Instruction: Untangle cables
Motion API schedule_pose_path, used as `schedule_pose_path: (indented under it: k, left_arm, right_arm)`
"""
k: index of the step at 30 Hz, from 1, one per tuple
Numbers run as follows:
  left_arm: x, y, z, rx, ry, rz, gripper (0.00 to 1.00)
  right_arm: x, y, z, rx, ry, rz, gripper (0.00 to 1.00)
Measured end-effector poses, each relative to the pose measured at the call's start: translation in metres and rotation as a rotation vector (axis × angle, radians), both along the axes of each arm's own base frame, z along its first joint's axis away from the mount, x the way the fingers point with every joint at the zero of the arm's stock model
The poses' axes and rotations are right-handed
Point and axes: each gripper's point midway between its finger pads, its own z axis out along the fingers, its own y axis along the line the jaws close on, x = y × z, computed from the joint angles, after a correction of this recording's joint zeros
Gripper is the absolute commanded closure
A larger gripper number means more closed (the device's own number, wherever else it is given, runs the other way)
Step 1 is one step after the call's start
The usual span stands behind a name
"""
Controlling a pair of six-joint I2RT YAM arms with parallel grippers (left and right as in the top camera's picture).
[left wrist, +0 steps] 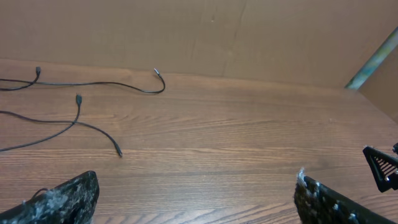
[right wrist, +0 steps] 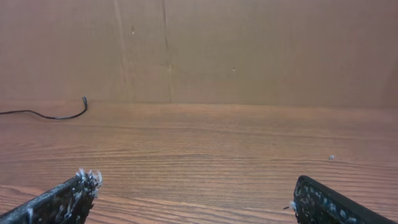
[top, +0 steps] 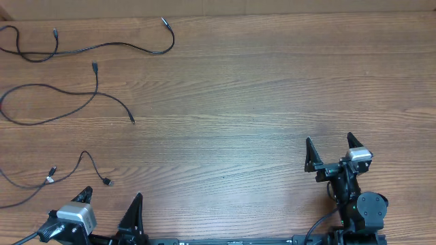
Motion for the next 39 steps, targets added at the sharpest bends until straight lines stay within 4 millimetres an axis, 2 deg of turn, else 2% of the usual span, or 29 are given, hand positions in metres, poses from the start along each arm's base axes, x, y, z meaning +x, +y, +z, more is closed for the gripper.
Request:
schedule_pose_path:
  k: [39]
  left_arm:
    - [0.0,-0.0001,0.0001,0.0,0.0,0.0,0.0]
  right_arm:
    - [0.0,0.0,0.0002,-0.037,-0.006,0.001,0.0]
